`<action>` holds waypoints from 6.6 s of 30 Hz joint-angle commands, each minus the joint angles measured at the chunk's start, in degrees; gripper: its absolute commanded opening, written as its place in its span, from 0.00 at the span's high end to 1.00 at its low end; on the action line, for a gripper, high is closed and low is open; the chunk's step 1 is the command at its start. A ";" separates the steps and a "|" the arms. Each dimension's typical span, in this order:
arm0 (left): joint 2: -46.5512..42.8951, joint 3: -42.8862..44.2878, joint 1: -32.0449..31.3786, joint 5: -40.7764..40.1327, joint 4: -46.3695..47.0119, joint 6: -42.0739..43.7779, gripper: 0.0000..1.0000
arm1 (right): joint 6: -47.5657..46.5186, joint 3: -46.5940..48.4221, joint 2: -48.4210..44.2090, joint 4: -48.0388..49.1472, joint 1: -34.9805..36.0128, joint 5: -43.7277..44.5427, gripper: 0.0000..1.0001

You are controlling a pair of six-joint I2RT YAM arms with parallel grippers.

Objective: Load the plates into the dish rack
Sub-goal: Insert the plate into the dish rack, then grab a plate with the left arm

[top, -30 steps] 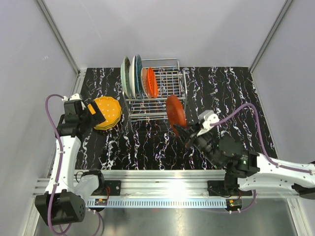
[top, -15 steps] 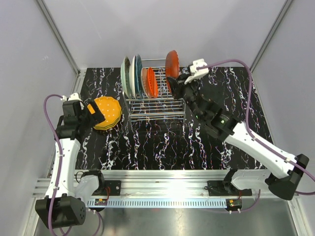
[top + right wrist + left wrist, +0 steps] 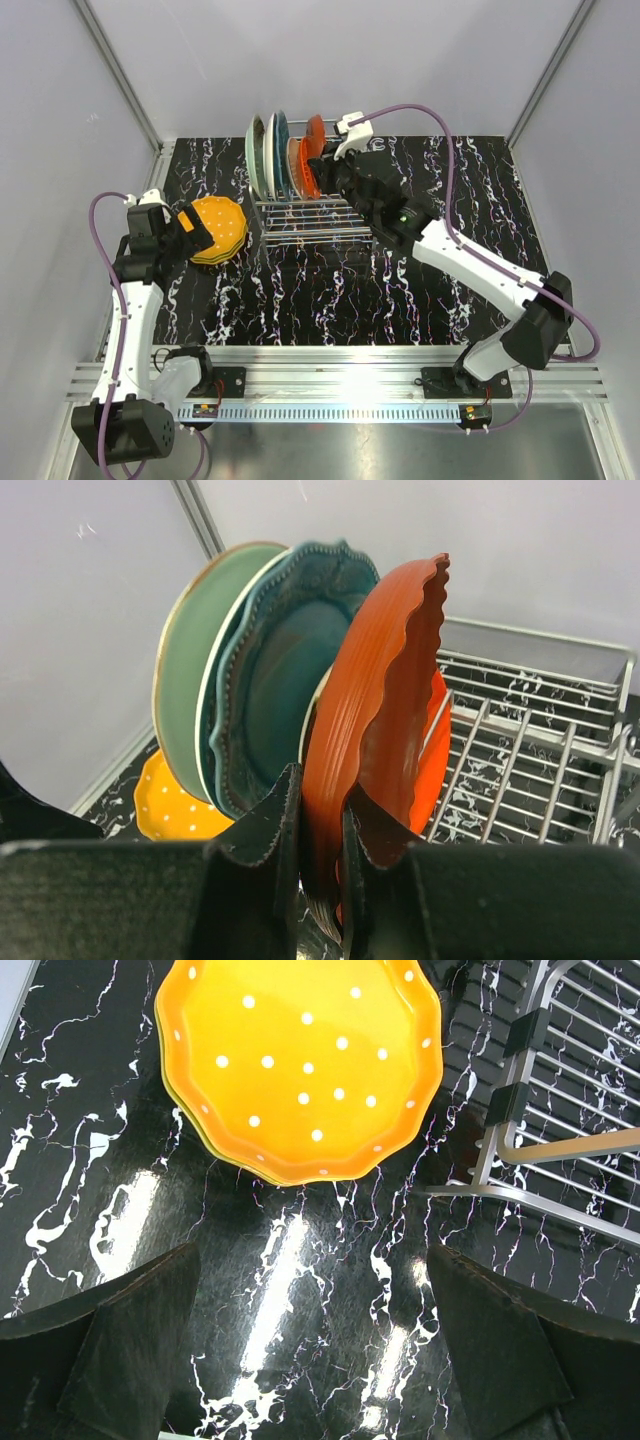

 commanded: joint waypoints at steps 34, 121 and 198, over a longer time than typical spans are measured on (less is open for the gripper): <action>-0.87 -0.86 0.00 2.81 3.67 0.74 0.01 | 4.85 0.71 6.18 3.94 -1.50 6.03 0.76; 40.26 13.55 9.58 -2.11 1.83 -4.80 0.54 | 7.84 -55.10 -57.63 0.87 -1.58 15.69 0.55; 34.28 8.28 8.27 -7.30 -2.13 -3.83 0.71 | 7.66 -55.90 -62.73 -0.54 -1.58 16.75 0.60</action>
